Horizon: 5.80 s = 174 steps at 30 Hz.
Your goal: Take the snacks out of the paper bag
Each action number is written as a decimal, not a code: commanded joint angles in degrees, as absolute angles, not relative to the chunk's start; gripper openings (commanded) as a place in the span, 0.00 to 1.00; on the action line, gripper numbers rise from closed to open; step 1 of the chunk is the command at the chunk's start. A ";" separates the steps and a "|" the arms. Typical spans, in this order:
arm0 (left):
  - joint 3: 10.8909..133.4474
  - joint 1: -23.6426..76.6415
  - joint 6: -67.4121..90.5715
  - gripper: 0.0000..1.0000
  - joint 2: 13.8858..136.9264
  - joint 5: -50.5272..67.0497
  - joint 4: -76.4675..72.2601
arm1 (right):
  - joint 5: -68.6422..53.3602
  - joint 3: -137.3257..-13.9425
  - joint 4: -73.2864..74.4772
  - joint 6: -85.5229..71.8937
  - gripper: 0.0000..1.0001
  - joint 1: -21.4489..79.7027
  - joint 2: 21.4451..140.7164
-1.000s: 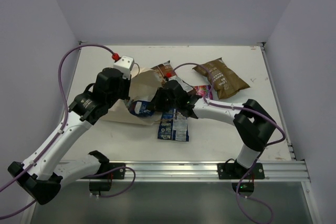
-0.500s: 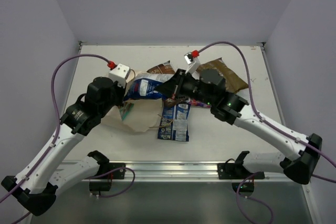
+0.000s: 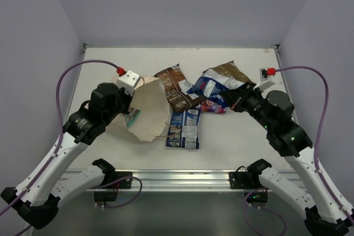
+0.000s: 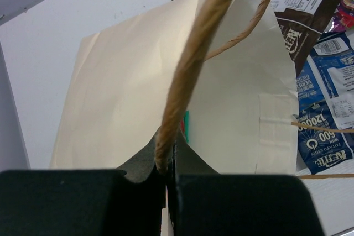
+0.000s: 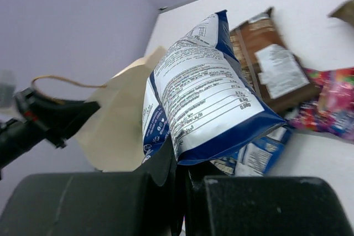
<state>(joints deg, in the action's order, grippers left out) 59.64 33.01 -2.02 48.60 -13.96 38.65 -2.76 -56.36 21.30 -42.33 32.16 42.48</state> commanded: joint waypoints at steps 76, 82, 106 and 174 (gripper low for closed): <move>66.09 32.96 5.80 0.00 56.16 -6.33 32.26 | 6.33 -65.91 3.43 -65.39 0.88 57.30 84.45; 66.27 33.31 7.99 0.00 56.95 -5.45 31.47 | 3.17 -71.97 5.09 -67.32 0.88 57.92 94.98; 66.27 36.83 18.46 0.00 58.89 -6.06 27.69 | -0.61 -74.44 0.97 -71.63 0.98 59.24 112.22; 60.21 34.99 6.86 0.00 58.89 -22.41 33.13 | -12.13 -55.63 12.03 -42.63 0.00 39.30 55.40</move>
<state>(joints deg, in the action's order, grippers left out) 60.53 36.58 8.34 59.24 -22.20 34.39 -10.92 -53.74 8.43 -46.15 41.04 60.27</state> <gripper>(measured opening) 0.038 0.010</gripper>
